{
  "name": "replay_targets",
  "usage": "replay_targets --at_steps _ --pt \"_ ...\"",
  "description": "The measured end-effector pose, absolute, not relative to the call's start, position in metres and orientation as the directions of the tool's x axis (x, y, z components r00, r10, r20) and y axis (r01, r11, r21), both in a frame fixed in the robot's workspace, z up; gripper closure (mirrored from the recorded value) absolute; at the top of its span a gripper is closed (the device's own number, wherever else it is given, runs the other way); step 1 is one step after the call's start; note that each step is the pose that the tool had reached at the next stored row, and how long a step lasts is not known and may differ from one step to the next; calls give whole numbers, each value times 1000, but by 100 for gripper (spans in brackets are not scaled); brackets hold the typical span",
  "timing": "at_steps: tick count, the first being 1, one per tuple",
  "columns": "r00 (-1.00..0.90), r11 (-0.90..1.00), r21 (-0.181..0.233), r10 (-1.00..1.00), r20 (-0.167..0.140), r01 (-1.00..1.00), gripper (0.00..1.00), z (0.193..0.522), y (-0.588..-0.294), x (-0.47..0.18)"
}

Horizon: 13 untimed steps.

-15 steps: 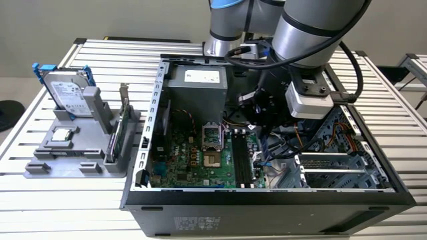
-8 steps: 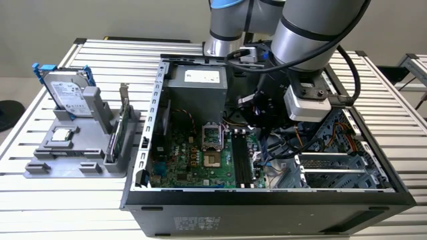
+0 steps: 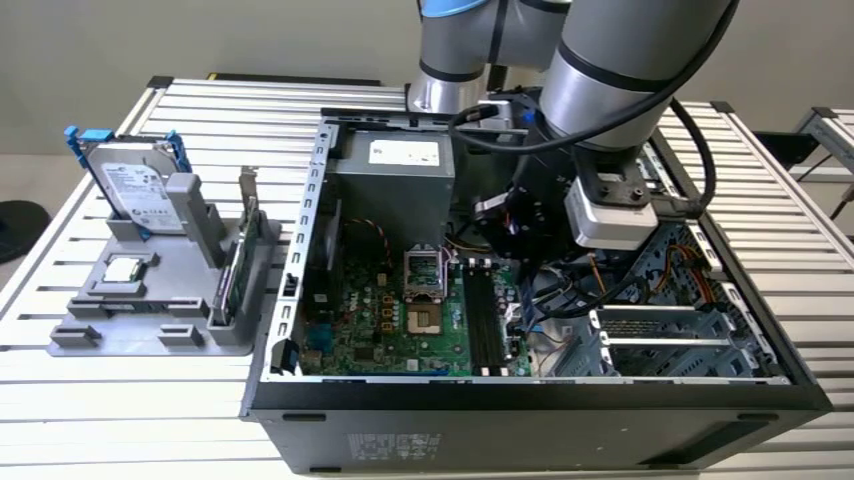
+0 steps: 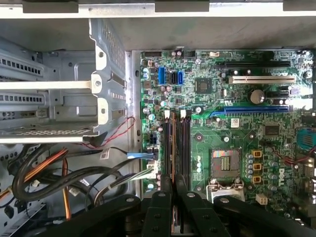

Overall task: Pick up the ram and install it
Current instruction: 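Insert the ram into the slot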

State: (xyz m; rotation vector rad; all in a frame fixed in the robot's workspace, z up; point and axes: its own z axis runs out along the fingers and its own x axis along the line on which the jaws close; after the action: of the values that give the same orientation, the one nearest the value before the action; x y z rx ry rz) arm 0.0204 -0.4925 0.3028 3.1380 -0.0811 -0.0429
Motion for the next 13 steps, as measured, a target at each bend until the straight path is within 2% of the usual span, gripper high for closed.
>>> replay_targets --at_steps 13 --pt "998 -999 3 -52 -27 -52 100 294 -492 20"
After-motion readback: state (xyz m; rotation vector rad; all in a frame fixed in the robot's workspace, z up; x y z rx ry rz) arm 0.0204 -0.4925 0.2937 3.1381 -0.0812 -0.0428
